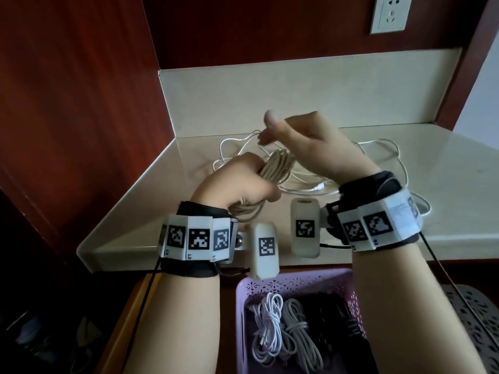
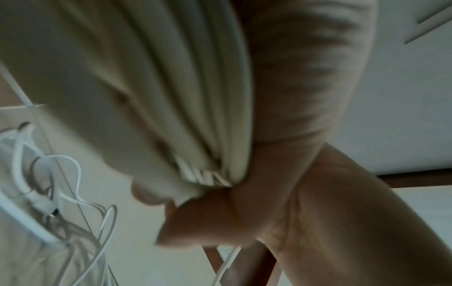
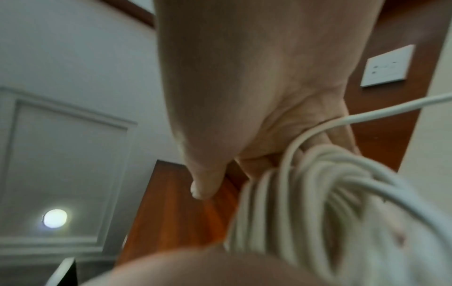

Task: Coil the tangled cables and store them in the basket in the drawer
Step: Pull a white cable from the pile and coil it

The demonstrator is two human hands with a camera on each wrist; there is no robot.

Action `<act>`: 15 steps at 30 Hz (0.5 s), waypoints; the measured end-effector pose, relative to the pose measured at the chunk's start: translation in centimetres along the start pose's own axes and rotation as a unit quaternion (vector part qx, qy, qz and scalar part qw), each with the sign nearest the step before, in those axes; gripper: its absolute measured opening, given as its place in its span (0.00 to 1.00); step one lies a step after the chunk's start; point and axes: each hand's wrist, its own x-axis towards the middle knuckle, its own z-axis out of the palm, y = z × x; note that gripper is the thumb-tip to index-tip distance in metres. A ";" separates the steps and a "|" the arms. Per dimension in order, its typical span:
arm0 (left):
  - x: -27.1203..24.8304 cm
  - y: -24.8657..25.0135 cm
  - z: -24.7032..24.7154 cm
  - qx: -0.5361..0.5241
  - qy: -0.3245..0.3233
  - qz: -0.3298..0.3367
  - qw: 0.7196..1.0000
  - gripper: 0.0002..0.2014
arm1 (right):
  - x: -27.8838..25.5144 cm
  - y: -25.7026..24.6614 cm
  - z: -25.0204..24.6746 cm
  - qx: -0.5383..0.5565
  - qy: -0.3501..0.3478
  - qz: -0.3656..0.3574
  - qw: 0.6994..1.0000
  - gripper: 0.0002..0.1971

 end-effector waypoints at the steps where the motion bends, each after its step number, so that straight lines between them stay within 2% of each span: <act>1: 0.0 0.2 0.0 0.011 0.004 0.004 1.000 0.08 | 0.1 -0.3 0.6 -0.049 -0.008 -0.002 0.999 0.33; 3: -0.1 0.5 -0.2 0.018 0.028 0.014 0.999 0.08 | 0.2 -0.4 1.4 -0.157 -0.013 0.003 0.988 0.38; 5: -0.1 0.6 -0.4 0.011 0.051 0.020 0.998 0.15 | 0.3 -0.1 2.1 -0.186 -0.006 0.023 0.982 0.40; 8: -0.2 0.6 -0.5 0.007 0.071 0.008 0.997 0.36 | 0.6 0.7 2.9 -0.119 0.015 0.042 0.992 0.41; 9: -0.2 0.6 -0.5 0.013 0.074 0.006 0.997 0.39 | 0.7 0.9 3.1 -0.089 0.016 0.043 0.995 0.40; 15: -0.4 1.3 -0.1 0.016 0.057 0.012 0.998 0.40 | 0.8 1.3 3.0 -0.004 0.050 0.076 0.996 0.29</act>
